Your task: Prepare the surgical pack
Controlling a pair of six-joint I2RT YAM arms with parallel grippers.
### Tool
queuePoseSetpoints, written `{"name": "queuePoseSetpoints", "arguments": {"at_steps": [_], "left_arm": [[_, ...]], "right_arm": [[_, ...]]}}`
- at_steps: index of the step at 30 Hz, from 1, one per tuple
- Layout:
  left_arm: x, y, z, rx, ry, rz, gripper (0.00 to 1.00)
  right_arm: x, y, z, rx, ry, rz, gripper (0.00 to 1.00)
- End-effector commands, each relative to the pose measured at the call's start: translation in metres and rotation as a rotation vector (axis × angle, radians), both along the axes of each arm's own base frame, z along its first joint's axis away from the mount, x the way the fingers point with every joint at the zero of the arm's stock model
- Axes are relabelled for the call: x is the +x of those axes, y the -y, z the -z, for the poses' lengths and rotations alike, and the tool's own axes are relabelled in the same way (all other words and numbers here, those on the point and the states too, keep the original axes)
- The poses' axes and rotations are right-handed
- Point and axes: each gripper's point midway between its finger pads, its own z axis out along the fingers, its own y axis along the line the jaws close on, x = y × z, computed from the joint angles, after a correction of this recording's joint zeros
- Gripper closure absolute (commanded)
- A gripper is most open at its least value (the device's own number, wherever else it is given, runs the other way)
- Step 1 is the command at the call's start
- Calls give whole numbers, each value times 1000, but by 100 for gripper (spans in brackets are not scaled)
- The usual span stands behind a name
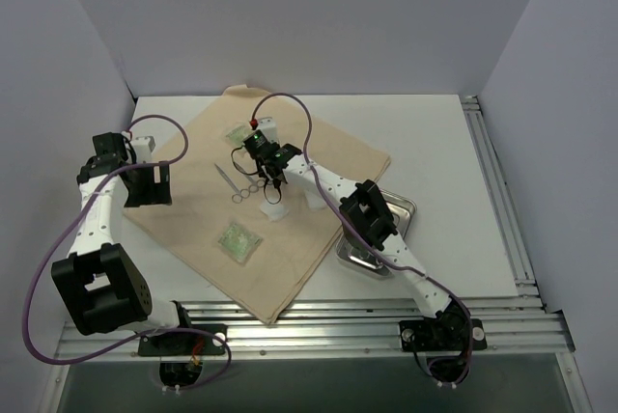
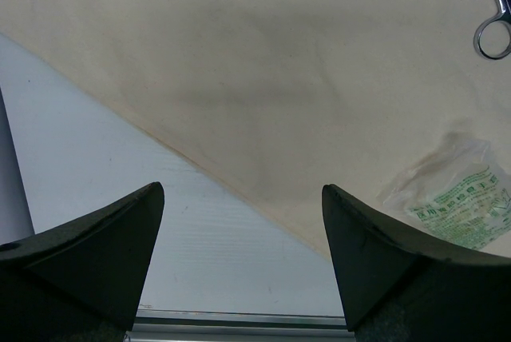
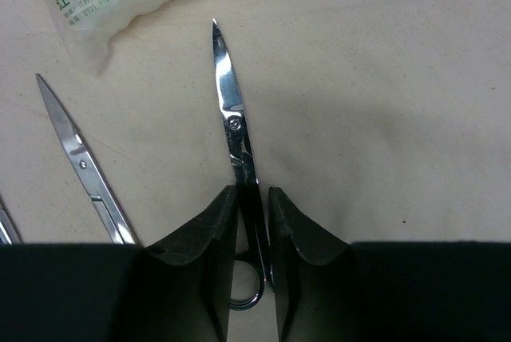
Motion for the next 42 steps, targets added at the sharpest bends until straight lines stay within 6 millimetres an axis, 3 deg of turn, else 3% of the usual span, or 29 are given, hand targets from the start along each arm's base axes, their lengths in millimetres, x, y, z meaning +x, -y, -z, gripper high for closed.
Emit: {"name": "queuePoseSetpoints", "arguments": {"at_steps": [1,2,4,9,13,14,16,17,19,20,23,29,32,34,36,37,38,39,40,41,42], "left_arm": [[10,-2,-8,0,52,10,11],[10,-2,-8,-1,54,11,11],[10,-1,-9,0,55,12,11],[8,-2,-10,7,52,13,11],[8,-3,-11,8,55,12,10],[8,-2,-11,4,54,12,11],[9,-1,-11,-1,56,15,11],[9,0,-11,-6,57,15,11],[9,0,-12,-10,58,15,11],[9,1,-12,-10,58,15,10],[8,0,-13,-3,59,13,10],[7,0,-14,1,60,12,10],[6,-1,-15,3,60,13,11],[6,-1,-15,2,60,15,10],[6,-1,-16,5,62,13,11],[6,-1,-16,4,64,12,11],[7,-1,-16,4,66,14,11],[6,0,-16,1,68,13,10],[6,0,-16,0,70,15,11],[5,2,-16,-6,69,20,10],[5,2,-17,-5,75,19,10]], "right_arm": [[-28,36,50,-161,-152,8,84],[-30,35,53,-167,-157,1,93],[-31,36,57,-167,-163,-4,99],[-29,29,51,-123,-147,-16,100],[-20,25,12,-92,-55,0,100],[-18,22,-12,-65,-15,3,100],[-15,23,-29,-48,36,19,100],[-13,22,-49,-21,68,24,100],[-13,24,-57,2,96,32,100],[-13,24,-74,25,123,38,100],[-16,27,-84,52,153,49,100],[-18,25,-85,86,153,54,100],[-18,26,-97,108,168,67,100],[-19,32,-120,131,204,97,100],[-25,41,-127,138,218,122,100],[-28,50,-151,162,253,145,100],[-32,57,-158,165,263,159,100],[-39,68,-150,147,248,178,100],[-46,79,-172,166,277,202,100],[-53,89,-174,159,274,217,100],[-65,104,-157,117,246,231,100]]}}
